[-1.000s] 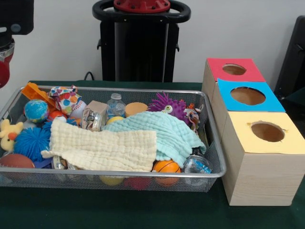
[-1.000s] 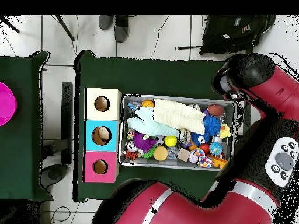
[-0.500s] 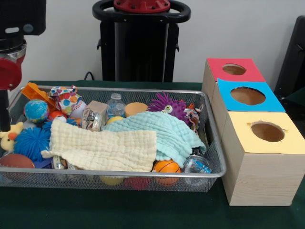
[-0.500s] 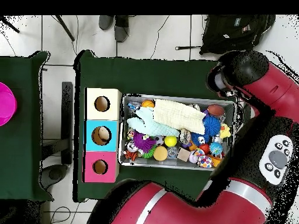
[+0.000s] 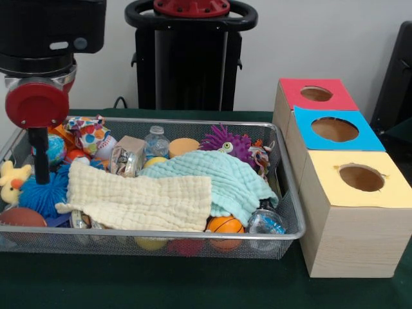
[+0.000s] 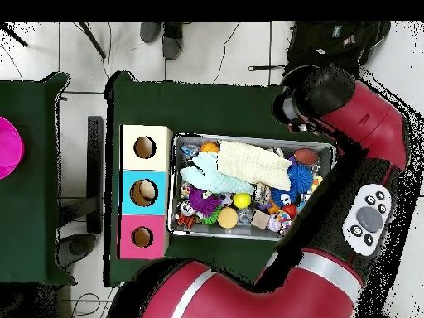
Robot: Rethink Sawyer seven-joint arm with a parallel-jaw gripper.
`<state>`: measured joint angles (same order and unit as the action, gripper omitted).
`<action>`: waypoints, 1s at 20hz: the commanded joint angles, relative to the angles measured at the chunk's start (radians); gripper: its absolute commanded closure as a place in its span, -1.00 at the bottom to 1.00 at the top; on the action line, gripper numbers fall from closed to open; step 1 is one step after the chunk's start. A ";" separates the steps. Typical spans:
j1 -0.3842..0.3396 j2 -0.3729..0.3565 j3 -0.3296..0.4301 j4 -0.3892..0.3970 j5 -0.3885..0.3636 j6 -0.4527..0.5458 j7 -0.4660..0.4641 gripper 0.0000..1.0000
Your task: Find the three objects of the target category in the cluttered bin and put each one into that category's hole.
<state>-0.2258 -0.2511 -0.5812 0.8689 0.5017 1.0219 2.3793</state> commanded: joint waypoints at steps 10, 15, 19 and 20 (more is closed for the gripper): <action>-0.074 -0.014 -0.002 0.028 -0.012 0.103 0.256 -1.00; -0.079 0.006 -0.050 -0.042 -0.004 0.206 0.322 -1.00; -0.042 0.006 -0.054 0.005 0.012 0.198 0.372 -1.00; -0.037 0.005 -0.054 0.016 0.015 0.188 0.377 -1.00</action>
<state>-0.2838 -0.2652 -0.6523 0.8372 0.5017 1.0987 2.4000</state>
